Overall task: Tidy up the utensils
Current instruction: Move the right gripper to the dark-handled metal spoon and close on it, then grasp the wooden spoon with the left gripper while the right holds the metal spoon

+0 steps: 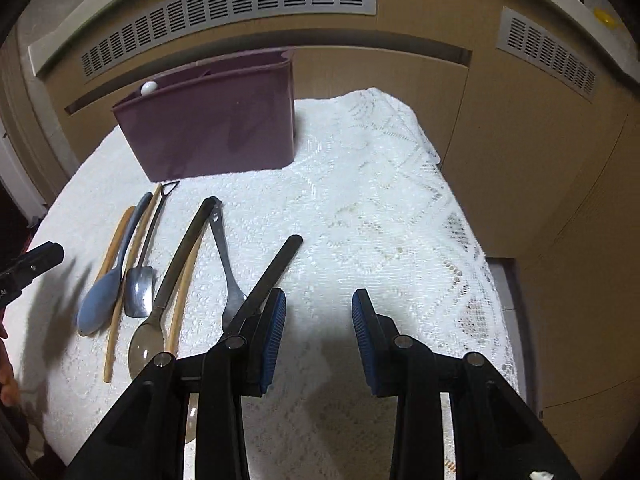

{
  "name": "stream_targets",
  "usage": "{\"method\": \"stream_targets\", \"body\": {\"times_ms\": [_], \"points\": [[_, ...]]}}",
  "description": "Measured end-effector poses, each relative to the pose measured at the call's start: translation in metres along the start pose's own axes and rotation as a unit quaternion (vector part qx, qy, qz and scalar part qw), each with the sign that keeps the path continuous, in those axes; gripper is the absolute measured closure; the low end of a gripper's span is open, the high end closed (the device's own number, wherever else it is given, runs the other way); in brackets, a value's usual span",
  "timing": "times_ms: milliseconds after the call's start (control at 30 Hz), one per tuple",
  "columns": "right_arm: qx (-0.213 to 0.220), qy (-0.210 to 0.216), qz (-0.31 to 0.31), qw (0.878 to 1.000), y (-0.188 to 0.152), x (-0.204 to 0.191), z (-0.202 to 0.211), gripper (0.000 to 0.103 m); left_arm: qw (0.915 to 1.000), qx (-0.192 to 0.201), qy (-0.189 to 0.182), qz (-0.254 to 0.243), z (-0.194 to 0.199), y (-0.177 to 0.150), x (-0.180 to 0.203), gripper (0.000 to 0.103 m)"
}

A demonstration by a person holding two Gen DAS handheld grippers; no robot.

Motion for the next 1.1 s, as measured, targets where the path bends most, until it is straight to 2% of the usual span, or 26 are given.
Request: {"method": "stream_targets", "body": {"times_ms": [133,233,333,400,433,533,600,867,967,1100], "points": [[-0.021,0.039,-0.035,0.998,0.005,-0.008,-0.022,0.07,1.0,0.001,-0.001,-0.005,0.002,-0.002,0.002,0.066],[-0.025,0.018,-0.028,0.999,0.01,-0.019,-0.033,0.07,1.0,0.001,0.0,-0.003,0.002,-0.002,0.002,0.066],[-0.024,-0.001,0.012,1.0,0.015,-0.036,-0.037,0.071,1.0,-0.002,0.001,-0.003,0.0,-0.001,0.001,0.066],[-0.022,-0.005,0.035,0.999,0.017,-0.045,-0.038,0.078,1.0,-0.004,0.0,-0.005,0.0,-0.002,0.003,0.066],[-0.023,0.0,0.045,0.999,0.018,-0.048,-0.038,0.089,1.0,-0.004,0.001,-0.006,0.0,-0.002,0.003,0.066],[-0.018,0.004,0.063,0.998,0.018,-0.054,-0.036,0.091,0.9999,-0.005,0.003,-0.01,0.0,-0.001,0.005,0.066],[-0.008,0.006,0.069,0.998,0.017,-0.053,-0.03,0.098,0.9999,-0.004,0.004,-0.011,0.0,0.0,0.006,0.066],[0.025,0.012,0.072,0.997,0.014,-0.037,-0.005,0.099,0.9995,-0.007,0.013,-0.029,-0.003,0.0,0.017,0.066],[0.031,0.019,0.063,0.997,0.014,-0.031,-0.001,0.1,0.9995,-0.015,-0.005,-0.028,-0.005,0.002,0.023,0.066],[0.038,0.022,0.058,0.997,0.015,-0.028,0.001,0.1,0.9968,-0.036,-0.069,-0.021,-0.011,0.013,0.04,0.066]]}}
Point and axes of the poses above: each gripper's, at about its wrist camera, not at the fingertips, and z roughly against the way its jaws point, x to its right, y to its top, the point moved 2 cm from there along -z, roughly the way its jaws point, and after that the axes turned 3 degrees about -z, right-handed, at the moved point
